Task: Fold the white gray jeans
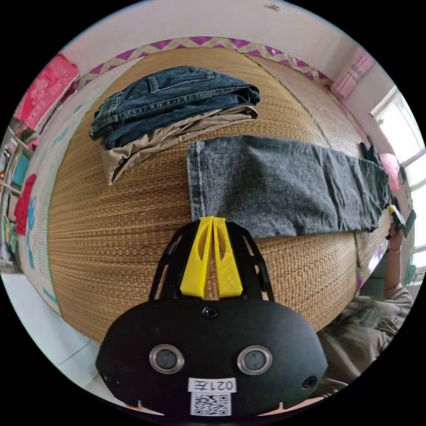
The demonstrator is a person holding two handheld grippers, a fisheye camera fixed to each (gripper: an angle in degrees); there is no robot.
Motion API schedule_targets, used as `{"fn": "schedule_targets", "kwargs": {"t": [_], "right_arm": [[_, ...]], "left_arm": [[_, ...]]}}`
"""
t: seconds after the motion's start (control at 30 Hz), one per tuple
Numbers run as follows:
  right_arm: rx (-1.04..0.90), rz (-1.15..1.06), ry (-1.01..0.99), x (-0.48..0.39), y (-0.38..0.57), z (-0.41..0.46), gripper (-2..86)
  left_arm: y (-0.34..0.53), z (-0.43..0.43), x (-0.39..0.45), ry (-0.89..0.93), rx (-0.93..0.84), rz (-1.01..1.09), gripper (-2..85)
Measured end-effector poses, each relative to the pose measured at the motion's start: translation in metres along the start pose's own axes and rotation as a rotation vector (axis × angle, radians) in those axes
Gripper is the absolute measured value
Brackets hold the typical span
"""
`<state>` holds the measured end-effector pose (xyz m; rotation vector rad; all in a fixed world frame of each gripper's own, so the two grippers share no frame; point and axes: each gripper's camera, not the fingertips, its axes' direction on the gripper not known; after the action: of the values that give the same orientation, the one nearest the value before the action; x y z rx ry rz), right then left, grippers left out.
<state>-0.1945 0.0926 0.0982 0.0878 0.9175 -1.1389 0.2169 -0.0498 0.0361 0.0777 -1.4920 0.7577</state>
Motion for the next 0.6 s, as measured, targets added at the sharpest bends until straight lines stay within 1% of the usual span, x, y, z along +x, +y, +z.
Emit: {"fn": "schedule_targets", "kwargs": {"t": [0.07,0.17,0.23,0.27,0.3,0.37,0.4,0.43,0.47,0.53,0.6], "right_arm": [[-0.023,-0.022,0.028,-0.009,0.005,0.010,-0.5],[-0.091,-0.081,0.127,-0.022,0.013,0.035,-0.5],[-0.171,-0.130,0.299,-0.027,0.020,0.062,-0.4],[-0.200,-0.139,0.343,-0.026,0.023,0.072,-0.4],[-0.302,-0.129,0.388,-0.022,0.023,0.094,-0.3],[-0.306,-0.152,0.408,-0.026,0.020,0.099,-0.1],[-0.312,-0.146,0.413,-0.029,0.017,0.102,0.0],[-0.312,-0.116,0.408,-0.027,0.014,0.102,0.1],[-0.307,-0.100,0.398,-0.025,0.013,0.101,0.2],[-0.298,-0.048,0.333,-0.012,0.009,0.096,0.3],[-0.298,-0.017,0.286,-0.002,0.006,0.094,0.3]], "left_arm": [[0.007,0.000,0.000,-0.003,0.025,0.007,-1.0],[0.014,-0.001,-0.011,0.035,0.042,-0.020,-1.0],[0.020,-0.002,-0.022,0.070,0.056,-0.053,-1.0],[0.021,-0.003,-0.024,0.072,0.062,-0.052,-1.0],[0.026,-0.006,-0.023,0.056,0.082,-0.031,-1.0],[0.041,-0.019,-0.021,0.000,0.167,-0.026,-0.9],[0.056,-0.033,-0.021,0.010,0.261,-0.038,-0.9],[0.071,-0.047,-0.025,0.090,0.351,-0.054,-0.9],[0.079,-0.052,-0.027,0.134,0.382,-0.065,-0.8],[0.103,-0.061,-0.033,0.270,0.433,-0.110,-0.5],[0.120,-0.061,-0.038,0.328,0.443,-0.168,0.3]]}}
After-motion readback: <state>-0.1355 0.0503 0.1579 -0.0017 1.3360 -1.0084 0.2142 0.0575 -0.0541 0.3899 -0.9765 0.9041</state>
